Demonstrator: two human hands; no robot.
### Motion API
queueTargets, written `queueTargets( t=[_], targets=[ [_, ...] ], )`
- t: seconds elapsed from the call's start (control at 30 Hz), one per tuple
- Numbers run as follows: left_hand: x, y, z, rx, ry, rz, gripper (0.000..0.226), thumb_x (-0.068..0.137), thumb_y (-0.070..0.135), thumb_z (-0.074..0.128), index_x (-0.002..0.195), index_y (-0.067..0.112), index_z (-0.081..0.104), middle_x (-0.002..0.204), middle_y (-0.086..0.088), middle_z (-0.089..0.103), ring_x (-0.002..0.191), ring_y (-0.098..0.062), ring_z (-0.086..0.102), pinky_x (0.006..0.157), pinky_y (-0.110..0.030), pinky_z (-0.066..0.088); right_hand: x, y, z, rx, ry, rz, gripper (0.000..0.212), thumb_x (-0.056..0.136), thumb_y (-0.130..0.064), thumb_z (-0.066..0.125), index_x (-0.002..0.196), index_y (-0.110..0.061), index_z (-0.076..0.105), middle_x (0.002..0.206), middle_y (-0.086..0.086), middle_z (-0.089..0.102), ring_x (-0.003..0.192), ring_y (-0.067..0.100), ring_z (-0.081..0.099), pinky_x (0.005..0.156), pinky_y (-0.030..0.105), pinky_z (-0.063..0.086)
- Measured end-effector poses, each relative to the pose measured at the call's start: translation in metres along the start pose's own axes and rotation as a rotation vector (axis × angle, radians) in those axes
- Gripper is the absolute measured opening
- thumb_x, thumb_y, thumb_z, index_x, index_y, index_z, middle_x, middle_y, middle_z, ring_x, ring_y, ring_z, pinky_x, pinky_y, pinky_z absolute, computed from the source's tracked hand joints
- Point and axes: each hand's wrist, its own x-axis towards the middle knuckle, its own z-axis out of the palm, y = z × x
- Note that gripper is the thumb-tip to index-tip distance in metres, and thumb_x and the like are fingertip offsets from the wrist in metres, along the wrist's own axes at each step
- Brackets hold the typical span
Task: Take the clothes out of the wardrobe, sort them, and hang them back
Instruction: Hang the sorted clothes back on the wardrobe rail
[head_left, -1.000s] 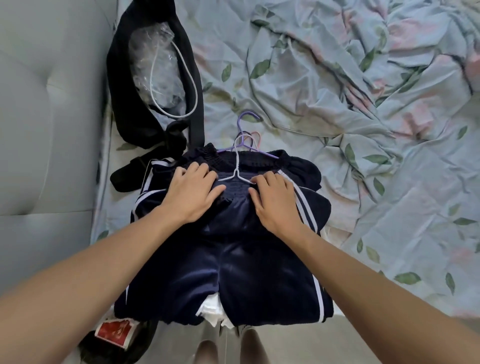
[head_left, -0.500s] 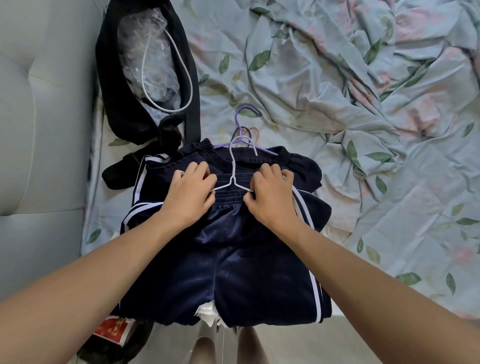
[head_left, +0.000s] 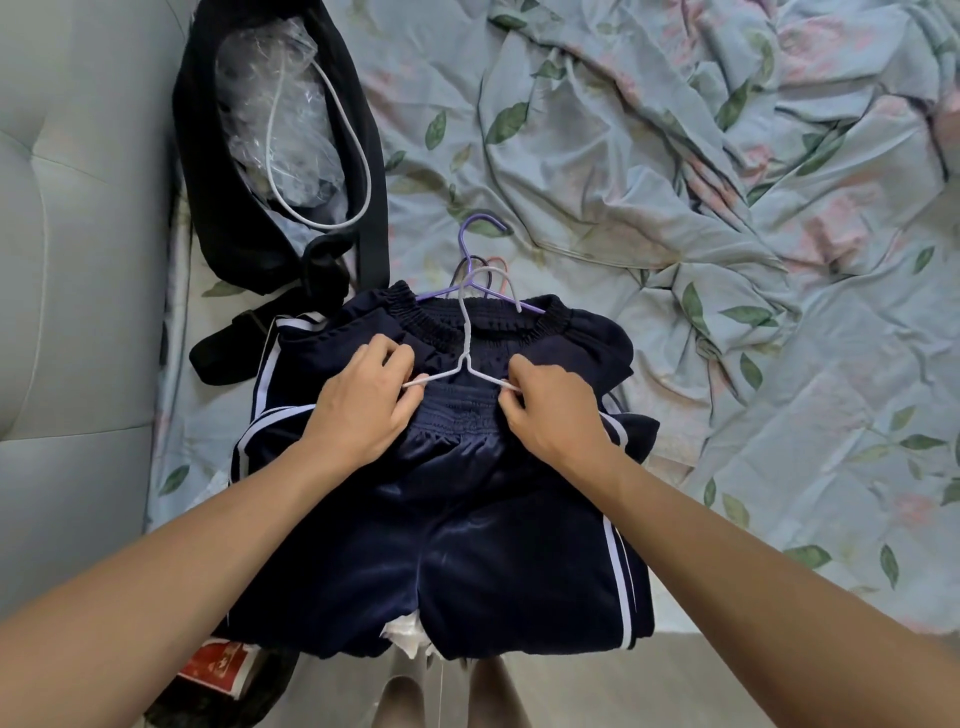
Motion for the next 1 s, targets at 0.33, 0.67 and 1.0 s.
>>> queueTargets(
  t=[0.33, 0.67, 1.0],
  targets=[
    [0.042, -0.003, -0.008, -0.005, -0.004, -0.048, 0.012, 0.099, 0.024, 0.057, 0.102, 0.015, 0.050, 0.102, -0.004, 0.050, 0.095, -0.032, 0.053, 0.071, -0.048, 0.045, 0.033, 0.012, -0.007, -0.080, 0.184, -0.058, 0.025, 0.094, -0.040, 0.057, 0.098, -0.016, 0.054, 0.103, 0.004, 0.057, 0.098, 0.029, 0.049, 0.078, 0.046, 0.044],
    [0.107, -0.005, -0.013, 0.131, -0.304, -0.016, 0.050, 0.089, 0.011, 0.061, 0.138, 0.010, 0.049, 0.131, -0.013, 0.056, 0.127, -0.037, 0.048, 0.099, -0.053, 0.044, 0.079, 0.025, -0.016, -0.008, 0.000, -0.078, 0.041, 0.087, -0.040, 0.063, 0.121, -0.020, 0.051, 0.112, 0.001, 0.059, 0.108, 0.029, 0.053, 0.103, 0.043, 0.033],
    [0.058, 0.027, -0.068, 0.102, -0.190, 0.392, 0.006, 0.094, 0.023, 0.062, 0.090, 0.018, 0.060, 0.090, 0.004, 0.058, 0.091, -0.020, 0.053, 0.070, -0.035, 0.043, -0.017, 0.009, -0.067, 0.278, 0.070, -0.045, 0.006, 0.091, -0.025, 0.063, 0.096, -0.028, 0.063, 0.085, -0.011, 0.066, 0.079, 0.015, 0.061, 0.070, 0.043, 0.053]
  ],
)
